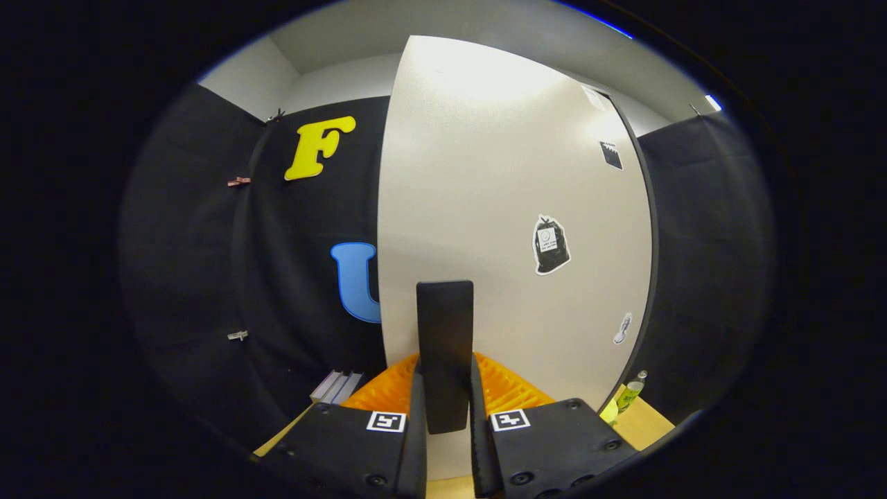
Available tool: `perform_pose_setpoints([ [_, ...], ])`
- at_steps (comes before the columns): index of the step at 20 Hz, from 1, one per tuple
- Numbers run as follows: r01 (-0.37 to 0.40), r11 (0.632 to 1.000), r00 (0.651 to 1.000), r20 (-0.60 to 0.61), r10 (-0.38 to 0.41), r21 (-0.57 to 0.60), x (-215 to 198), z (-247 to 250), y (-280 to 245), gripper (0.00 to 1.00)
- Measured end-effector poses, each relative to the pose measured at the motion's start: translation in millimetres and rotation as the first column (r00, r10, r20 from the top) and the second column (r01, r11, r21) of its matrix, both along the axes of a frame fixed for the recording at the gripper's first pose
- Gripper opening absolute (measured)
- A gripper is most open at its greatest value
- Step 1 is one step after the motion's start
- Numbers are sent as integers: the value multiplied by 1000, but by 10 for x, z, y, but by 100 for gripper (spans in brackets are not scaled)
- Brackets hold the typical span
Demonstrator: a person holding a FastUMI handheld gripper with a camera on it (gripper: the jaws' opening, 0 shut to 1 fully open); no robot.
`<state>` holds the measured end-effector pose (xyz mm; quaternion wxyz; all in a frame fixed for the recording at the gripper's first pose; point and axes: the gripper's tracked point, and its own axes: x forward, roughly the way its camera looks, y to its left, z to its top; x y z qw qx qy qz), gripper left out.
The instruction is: Open the shoe cabinet door, grab the shoes and put them into the shoe cabinet, then close the shoe cabinet door.
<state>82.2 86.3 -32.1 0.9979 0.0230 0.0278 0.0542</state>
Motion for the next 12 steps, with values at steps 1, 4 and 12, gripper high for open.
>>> perform_pose_setpoints([
  [1,-16,1000,1000,-6,16,4,-79,-6,-34,30],
  [4,-52,999,999,-9,52,-5,-287,4,-154,30],
  [12,-147,989,989,-13,147,-4,-792,39,-622,29],
])
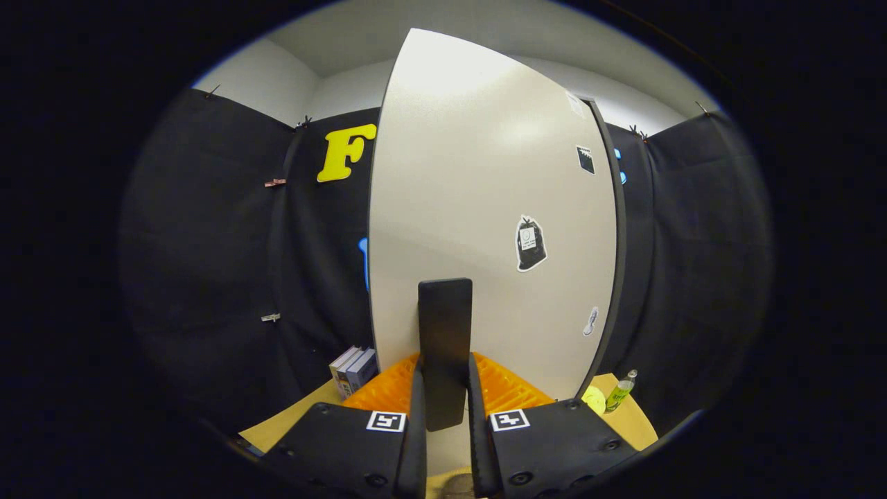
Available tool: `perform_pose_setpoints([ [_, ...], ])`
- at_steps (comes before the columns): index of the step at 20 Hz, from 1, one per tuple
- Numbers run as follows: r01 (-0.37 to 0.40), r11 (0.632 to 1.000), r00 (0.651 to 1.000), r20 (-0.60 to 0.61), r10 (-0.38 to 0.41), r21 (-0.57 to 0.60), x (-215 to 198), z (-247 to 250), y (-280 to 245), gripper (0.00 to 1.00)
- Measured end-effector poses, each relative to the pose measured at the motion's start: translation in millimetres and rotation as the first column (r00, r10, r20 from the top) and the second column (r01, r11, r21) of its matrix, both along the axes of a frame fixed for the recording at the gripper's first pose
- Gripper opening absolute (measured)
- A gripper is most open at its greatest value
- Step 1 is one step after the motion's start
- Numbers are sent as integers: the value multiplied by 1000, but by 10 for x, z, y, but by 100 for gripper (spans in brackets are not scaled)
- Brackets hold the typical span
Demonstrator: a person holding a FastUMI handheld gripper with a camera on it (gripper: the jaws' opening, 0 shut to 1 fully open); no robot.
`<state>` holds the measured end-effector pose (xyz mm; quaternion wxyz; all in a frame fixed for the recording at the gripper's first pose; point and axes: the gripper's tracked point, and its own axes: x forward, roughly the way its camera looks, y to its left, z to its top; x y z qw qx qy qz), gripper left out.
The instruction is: Open the shoe cabinet door, grab the shoes and put them into the shoe cabinet, then close the shoe cabinet door.
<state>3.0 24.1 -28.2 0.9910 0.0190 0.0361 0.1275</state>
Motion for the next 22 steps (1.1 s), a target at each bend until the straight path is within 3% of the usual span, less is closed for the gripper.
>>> perform_pose_setpoints([
  [10,4,1000,1000,-1,-4,27,-414,14,-744,29],
  [22,108,994,992,61,-109,14,-688,206,-1460,28],
])
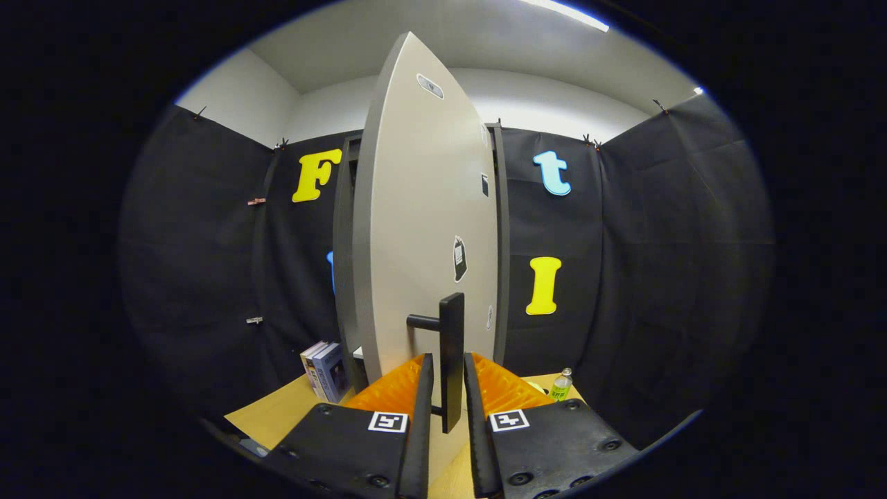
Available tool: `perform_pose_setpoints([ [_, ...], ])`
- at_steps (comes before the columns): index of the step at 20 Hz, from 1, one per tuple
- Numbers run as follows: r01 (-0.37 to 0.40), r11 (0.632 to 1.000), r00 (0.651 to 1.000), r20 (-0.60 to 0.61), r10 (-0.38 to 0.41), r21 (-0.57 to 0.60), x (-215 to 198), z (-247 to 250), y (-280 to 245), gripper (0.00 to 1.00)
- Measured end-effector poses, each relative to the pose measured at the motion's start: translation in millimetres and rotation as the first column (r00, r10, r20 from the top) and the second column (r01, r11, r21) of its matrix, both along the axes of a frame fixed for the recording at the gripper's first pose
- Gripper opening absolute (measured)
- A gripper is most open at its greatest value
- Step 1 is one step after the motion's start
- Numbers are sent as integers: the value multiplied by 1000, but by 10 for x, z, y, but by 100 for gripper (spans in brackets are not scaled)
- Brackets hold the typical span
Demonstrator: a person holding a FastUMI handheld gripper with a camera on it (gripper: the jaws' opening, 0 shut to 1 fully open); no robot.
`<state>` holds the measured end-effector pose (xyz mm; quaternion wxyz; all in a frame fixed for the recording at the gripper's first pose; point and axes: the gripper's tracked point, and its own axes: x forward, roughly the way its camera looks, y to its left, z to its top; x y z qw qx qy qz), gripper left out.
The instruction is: Open the shoe cabinet door, grab the shoes and put them into the shoe cabinet, then close the shoe cabinet door.
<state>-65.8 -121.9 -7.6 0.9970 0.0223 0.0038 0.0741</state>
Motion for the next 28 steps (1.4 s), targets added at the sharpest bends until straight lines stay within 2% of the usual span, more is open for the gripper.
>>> perform_pose_setpoints([
  [5,143,990,988,63,-142,-9,-297,169,-481,27],
  [6,137,991,988,73,-137,-3,-377,177,-516,22],
  [8,137,990,987,78,-137,6,-434,134,-548,23],
  [13,86,996,996,-18,-86,14,-508,-242,-332,24],
  [18,19,1000,988,-154,-20,-10,-453,-907,112,24],
  [23,-49,999,954,-298,41,-19,-403,-1707,622,24],
  [28,-67,996,908,-417,40,-51,-308,-2562,1016,24],
])
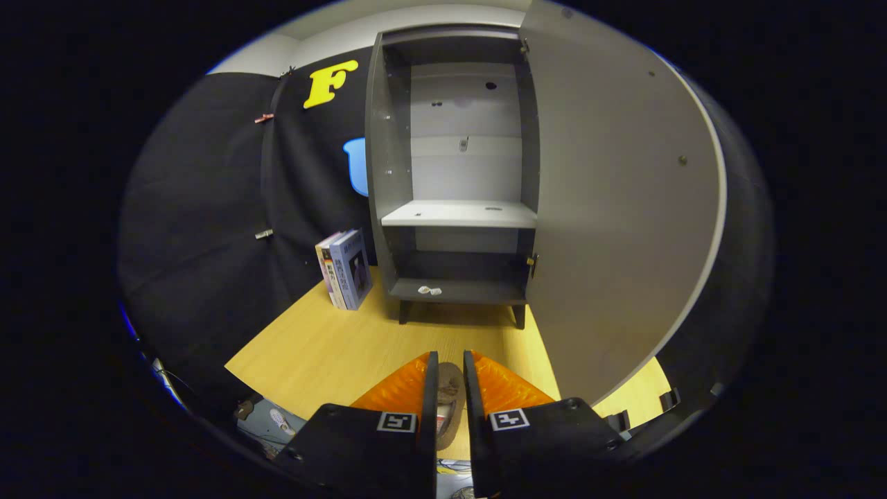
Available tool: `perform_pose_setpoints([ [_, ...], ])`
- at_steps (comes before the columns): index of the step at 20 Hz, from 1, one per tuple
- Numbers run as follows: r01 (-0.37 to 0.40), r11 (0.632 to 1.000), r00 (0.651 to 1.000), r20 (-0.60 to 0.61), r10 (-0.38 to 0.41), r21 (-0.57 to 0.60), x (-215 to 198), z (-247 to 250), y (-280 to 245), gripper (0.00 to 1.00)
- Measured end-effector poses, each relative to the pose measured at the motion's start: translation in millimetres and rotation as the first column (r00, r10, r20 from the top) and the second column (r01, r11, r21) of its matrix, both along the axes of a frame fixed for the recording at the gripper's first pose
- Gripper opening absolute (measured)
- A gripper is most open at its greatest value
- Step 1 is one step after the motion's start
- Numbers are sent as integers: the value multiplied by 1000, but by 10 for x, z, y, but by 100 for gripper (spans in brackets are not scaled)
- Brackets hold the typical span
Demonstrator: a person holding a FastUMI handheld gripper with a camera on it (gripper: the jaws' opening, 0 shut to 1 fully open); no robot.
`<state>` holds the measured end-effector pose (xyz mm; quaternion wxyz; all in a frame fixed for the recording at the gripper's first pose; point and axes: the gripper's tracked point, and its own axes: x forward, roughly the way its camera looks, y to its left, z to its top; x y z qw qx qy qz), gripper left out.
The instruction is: Open the shoe cabinet door, grab the shoes and put them into the shoe cabinet, then close the shoe cabinet door.
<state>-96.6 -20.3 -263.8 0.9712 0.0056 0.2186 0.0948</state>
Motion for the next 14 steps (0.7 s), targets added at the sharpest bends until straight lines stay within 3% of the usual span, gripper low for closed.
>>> perform_pose_setpoints([
  [7,14,998,970,-240,-29,-63,151,-1232,395,24],
  [14,74,992,905,-411,-110,-101,241,-2189,466,28],
])
